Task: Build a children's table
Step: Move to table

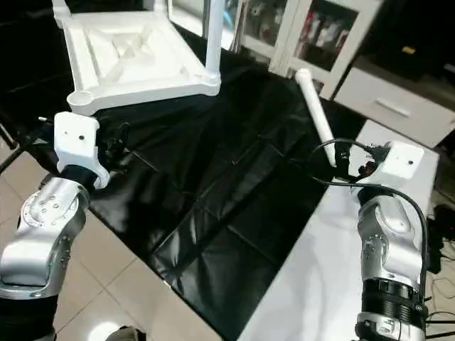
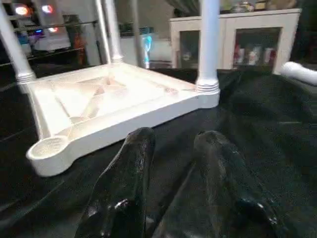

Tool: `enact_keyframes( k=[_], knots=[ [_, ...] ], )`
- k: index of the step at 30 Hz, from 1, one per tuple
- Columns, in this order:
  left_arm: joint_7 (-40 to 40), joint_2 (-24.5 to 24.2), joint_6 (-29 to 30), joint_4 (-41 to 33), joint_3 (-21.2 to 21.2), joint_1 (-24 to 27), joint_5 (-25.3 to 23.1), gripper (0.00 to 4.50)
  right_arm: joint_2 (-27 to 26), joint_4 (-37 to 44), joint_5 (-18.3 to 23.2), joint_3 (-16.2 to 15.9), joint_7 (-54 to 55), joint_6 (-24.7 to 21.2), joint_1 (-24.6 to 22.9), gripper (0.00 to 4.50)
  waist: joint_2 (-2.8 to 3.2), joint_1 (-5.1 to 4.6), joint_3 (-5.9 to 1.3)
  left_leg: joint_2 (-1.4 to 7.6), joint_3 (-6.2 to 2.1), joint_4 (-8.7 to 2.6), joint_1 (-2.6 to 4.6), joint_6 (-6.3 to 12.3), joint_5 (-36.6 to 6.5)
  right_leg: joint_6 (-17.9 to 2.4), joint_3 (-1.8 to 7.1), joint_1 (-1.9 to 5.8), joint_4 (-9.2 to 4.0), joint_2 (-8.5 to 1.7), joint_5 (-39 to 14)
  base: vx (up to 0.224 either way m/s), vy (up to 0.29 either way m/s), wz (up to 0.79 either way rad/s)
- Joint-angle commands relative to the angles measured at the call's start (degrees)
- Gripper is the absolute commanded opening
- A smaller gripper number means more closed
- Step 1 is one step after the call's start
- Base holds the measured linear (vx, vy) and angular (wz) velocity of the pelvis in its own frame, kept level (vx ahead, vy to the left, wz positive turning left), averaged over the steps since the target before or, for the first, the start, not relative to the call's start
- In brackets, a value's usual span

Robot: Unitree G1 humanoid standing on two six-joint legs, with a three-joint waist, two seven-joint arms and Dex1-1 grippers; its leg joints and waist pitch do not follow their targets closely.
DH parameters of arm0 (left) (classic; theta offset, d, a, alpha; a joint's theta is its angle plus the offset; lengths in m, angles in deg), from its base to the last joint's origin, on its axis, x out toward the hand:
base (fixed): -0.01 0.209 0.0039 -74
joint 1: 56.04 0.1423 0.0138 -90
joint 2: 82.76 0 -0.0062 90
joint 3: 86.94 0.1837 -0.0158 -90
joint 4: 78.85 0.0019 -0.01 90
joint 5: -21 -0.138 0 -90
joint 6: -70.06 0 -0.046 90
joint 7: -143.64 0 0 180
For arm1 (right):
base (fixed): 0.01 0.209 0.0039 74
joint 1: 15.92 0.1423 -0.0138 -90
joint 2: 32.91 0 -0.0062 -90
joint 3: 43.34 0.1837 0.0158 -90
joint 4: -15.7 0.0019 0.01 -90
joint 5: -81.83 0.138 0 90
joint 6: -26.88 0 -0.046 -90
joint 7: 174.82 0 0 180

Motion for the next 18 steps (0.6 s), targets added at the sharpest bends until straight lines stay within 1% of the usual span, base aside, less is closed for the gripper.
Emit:
enact_keyframes(
  k=[1, 2, 3, 4, 5, 6, 7, 8, 9, 10, 11, 12, 13, 14, 15, 16, 17, 18],
  knots=[
    [3.74, -0.75, 0.98, -2.65, 1.65, 0.99, 2.40, 1.72, 2.00, -4.53, 1.19, 1.09, -2.32, 0.86, 2.01, 4.44, 0.59, 0.41, -3.94, -0.47, 1.28, -3.55, 0.80, 4.52, -0.98, -11.22, 0.16, 3.66, -1.59, 0.09, 4.32, 0.000, 0.000, 0.00],
    [6.48, -1.78, 1.88, -3.91, 2.52, 2.04, 3.76, 1.72, 2.93, -9.31, 1.31, 0.85, -4.70, 2.07, 4.29, 4.44, 0.75, 0.29, -3.52, -0.55, 1.46, -3.59, 0.74, 5.07, -0.70, -12.45, 0.13, 3.60, -1.59, 0.18, 5.48, 0.000, 0.000, 0.00],
    [7.55, -2.33, 2.27, -4.68, 2.62, 2.72, 4.39, 1.72, 3.07, -10.37, 1.36, 0.67, -5.50, 2.34, 4.80, 4.44, 0.81, 0.42, -3.10, -0.47, 1.57, -3.76, 0.76, 5.36, -2.87, -13.25, 0.13, 3.59, -1.83, 0.01, 3.17, 0.000, 0.000, 0.00],
    [8.52, -2.79, 2.84, -5.16, 2.97, 3.12, 4.92, 1.72, 3.45, -12.50, 1.22, 0.58, -6.58, 3.56, 5.90, 4.44, 0.77, 0.50, -2.93, -0.38, 1.75, -3.77, 0.91, 5.60, -3.92, -13.32, 0.26, 3.44, -2.10, -0.01, 2.02, 0.000, 0.000, 0.00],
    [9.73, -3.41, 3.11, -5.92, 3.21, 3.60, 5.61, 1.72, 3.90, -14.89, 0.87, 0.48, -7.26, 4.88, 7.21, 4.44, 1.26, 0.75, -2.51, -0.22, 1.71, -3.95, 0.89, 5.87, -5.15, -13.85, 0.27, 3.31, -2.11, -0.33, 0.32, 0.000, 0.000, 0.00],
    [11.26, -4.07, 3.85, -6.93, 3.51, 4.06, 6.76, 1.72, 4.44, -17.92, 0.72, 0.70, -8.08, 6.69, 8.90, 4.44, 1.24, 0.86, -2.16, -0.11, 1.87, -4.13, 0.98, 5.64, -7.16, -13.71, 0.28, 3.19, -2.58, -0.35, -2.96, 0.000, 0.000, 0.00],
    [12.62, -4.64, 4.39, -7.82, 3.80, 4.42, 7.82, 1.72, 4.92, -20.46, 0.56, 0.97, -8.48, 8.25, 10.31, 4.44, 1.25, 0.93, -2.15, -0.02, 1.87, -4.09, 1.12, 5.43, -7.96, -13.97, 0.28, 3.13, -2.48, -0.43, -4.08, 0.000, 0.000, 0.00],
    [15.21, -6.09, 5.08, -9.89, 4.04, 5.37, 9.88, 1.72, 5.87, -24.45, -0.49, 0.91, -8.13, 10.56, 12.31, 4.44, 1.63, 1.29, -1.48, -0.04, 1.85, -4.40, 1.03, 4.98, -9.57, -13.87, 0.27, 2.95, -2.85, -0.51, -7.15, 0.000, 0.000, 0.00],
    [15.33, -6.16, 5.11, -10.00, 4.04, 5.43, 9.98, 1.72, 5.91, -24.61, -0.54, 0.91, -8.10, 10.66, 12.40, 4.44, 1.62, 1.29, -1.35, 0.10, 1.97, -4.36, 1.25, 4.64, -10.53, -14.00, 0.30, 2.70, -3.00, -0.63, -8.56, 0.000, 0.000, 0.00],
    [18.05, -7.90, 6.80, -11.85, 4.17, 6.21, 12.24, 1.72, 7.19, -29.69, -1.62, 0.55, -8.46, 12.74, 14.84, 4.44, 1.44, 1.51, -0.87, 0.03, 2.01, -4.55, 1.03, 4.29, -11.08, -13.68, 0.26, 2.86, -3.13, -0.74, -10.63, 0.000, 0.000, 0.00],
    [18.05, -7.90, 6.80, -11.85, 4.17, 6.21, 12.24, 1.72, 7.19, -29.69, -1.62, 0.55, -8.46, 12.74, 14.84, 4.44, 1.54, 1.60, -0.64, -0.01, 2.13, -4.60, 1.21, 4.15, -11.27, -13.78, 0.28, 2.63, -3.20, -0.65, -11.91, 0.000, 0.000, 0.00],
    [19.25, -8.72, 7.35, -12.76, 3.92, 6.59, 13.30, 1.72, 7.75, -31.77, -2.32, 0.09, -8.65, 13.66, 15.89, 4.44, 1.77, 1.81, -0.36, 0.02, 2.17, -4.59, 1.16, 4.22, -11.16, -13.66, 0.33, 2.55, -3.21, -0.70, -11.90, 0.000, 0.000, 0.00],
    [20.13, -9.42, 8.19, -13.61, 3.24, 6.76, 14.47, 1.72, 8.47, -34.85, -2.88, -0.31, -9.13, 14.74, 17.56, 4.44, 2.21, 2.07, 0.05, 0.01, 2.07, -4.72, 0.99, 4.20, -10.51, -13.68, 0.33, 2.55, -3.17, -0.73, -11.51, 0.000, 0.000, 0.00],
    [21.30, -10.54, 8.93, -14.88, 2.31, 7.20, 15.77, 1.72, 9.19, -37.53, -3.64, -0.77, -9.02, 15.56, 19.07, 4.44, 2.47, 2.26, 0.65, 0.02, 1.98, -4.87, 0.88, 4.08, -10.53, -13.96, 0.27, 2.39, -3.18, -0.74, -11.42, 0.000, 0.000, 0.00],
    [22.20, -11.39, 9.53, -15.91, 1.53, 7.62, 16.72, 1.72, 9.68, -39.58, -4.14, -1.07, -9.02, 16.32, 20.16, 4.44, 2.41, 2.22, 0.74, 0.00, 2.03, -4.83, 0.95, 3.98, -10.94, -14.20, 0.28, 2.36, -3.21, -0.71, -11.83, 0.000, 0.000, 0.00],
    [22.66, -12.46, 10.60, -17.16, 0.53, 7.98, 17.16, 1.72, 10.62, -42.75, -5.12, -1.60, -8.58, 17.13, 21.97, 4.44, 2.41, 2.36, 0.96, -0.07, 1.95, -4.71, 0.85, 4.05, -9.73, -14.97, 0.25, 2.65, -2.88, -0.91, -10.89, 0.000, 0.000, 0.00],
    [22.66, -12.46, 10.60, -17.16, 0.53, 7.98, 17.16, 1.72, 10.62, -42.75, -5.12, -1.60, -8.58, 17.13, 21.97, 4.44, 2.43, 2.39, 1.05, -0.08, 2.05, -4.56, 0.92, 4.44, -8.74, -15.26, 0.32, 2.59, -2.85, -0.81, -9.63, 0.000, 0.000, 0.00],
    [22.65, -12.77, 11.16, -17.72, 0.12, 8.12, 17.52, 1.72, 11.06, -44.38, -5.35, -1.70, -8.49, 17.56, 22.85, 4.44, 2.46, 2.51, 1.44, -0.11, 2.09, -4.56, 0.78, 4.83, -7.79, -15.44, 0.36, 2.54, -2.84, -0.75, -8.67, 0.000, 0.000, 0.00]
  ],
)
